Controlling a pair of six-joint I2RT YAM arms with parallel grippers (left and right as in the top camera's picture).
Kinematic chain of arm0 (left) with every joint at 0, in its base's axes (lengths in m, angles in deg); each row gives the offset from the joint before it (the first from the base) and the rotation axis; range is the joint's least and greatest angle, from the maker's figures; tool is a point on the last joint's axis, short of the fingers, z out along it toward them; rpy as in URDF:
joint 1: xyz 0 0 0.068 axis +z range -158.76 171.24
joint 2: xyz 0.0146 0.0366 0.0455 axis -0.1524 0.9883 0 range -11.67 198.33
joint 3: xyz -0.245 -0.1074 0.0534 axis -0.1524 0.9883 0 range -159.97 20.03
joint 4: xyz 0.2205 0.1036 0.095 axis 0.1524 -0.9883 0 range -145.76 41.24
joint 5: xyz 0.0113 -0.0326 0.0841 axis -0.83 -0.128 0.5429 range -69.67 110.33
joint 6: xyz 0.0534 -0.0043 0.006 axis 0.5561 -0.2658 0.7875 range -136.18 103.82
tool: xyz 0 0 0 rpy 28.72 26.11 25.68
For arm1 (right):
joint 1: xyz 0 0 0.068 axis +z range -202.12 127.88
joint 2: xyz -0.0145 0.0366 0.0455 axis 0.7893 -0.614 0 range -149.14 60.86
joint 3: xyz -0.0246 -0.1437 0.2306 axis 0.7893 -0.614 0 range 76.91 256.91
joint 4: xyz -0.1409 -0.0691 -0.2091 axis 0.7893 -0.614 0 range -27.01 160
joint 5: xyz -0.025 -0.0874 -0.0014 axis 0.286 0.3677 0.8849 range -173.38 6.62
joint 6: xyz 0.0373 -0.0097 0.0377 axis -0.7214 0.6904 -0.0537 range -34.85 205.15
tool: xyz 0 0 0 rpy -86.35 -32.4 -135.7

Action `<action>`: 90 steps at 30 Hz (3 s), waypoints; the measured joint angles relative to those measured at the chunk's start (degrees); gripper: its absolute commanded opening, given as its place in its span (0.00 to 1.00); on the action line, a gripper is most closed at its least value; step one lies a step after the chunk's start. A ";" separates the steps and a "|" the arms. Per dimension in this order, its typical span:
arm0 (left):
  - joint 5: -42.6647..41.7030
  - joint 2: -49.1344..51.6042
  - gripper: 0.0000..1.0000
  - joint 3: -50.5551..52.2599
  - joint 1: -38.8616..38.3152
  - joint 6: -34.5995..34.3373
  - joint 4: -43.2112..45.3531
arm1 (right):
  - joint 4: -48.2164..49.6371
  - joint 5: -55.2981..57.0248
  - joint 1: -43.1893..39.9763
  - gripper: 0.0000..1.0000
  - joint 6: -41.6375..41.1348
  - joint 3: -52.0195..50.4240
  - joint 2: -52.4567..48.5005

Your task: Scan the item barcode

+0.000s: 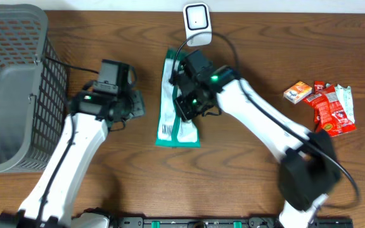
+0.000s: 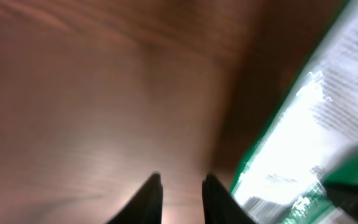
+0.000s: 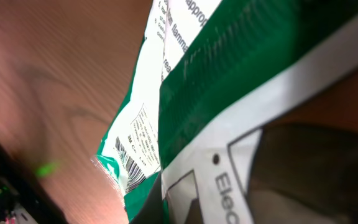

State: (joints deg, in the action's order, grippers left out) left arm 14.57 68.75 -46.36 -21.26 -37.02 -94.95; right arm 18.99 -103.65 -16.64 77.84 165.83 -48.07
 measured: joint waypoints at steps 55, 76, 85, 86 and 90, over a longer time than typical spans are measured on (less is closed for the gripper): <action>5.75 -2.03 0.90 -8.17 10.80 4.61 -10.45 | 43.21 66.38 -0.37 0.01 50.36 37.48 -21.07; 5.75 -2.03 0.90 -8.22 10.80 4.63 -10.40 | 79.25 77.50 -0.50 0.01 79.82 37.29 -45.13; 5.75 -2.03 0.90 -8.22 10.80 4.63 -10.43 | 83.54 80.56 -0.26 0.01 79.52 37.29 -45.13; 5.73 -2.03 0.90 -8.22 10.80 4.61 -10.43 | 84.24 81.24 -0.26 0.01 79.52 37.29 -45.13; 5.75 -2.03 0.90 -8.22 10.80 4.63 -10.40 | 84.72 85.26 -0.26 0.01 79.34 37.29 -44.85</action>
State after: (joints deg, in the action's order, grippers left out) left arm 20.32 66.72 -54.57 -10.46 -32.38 -105.35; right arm 103.71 -18.39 -16.90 157.18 203.12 -92.92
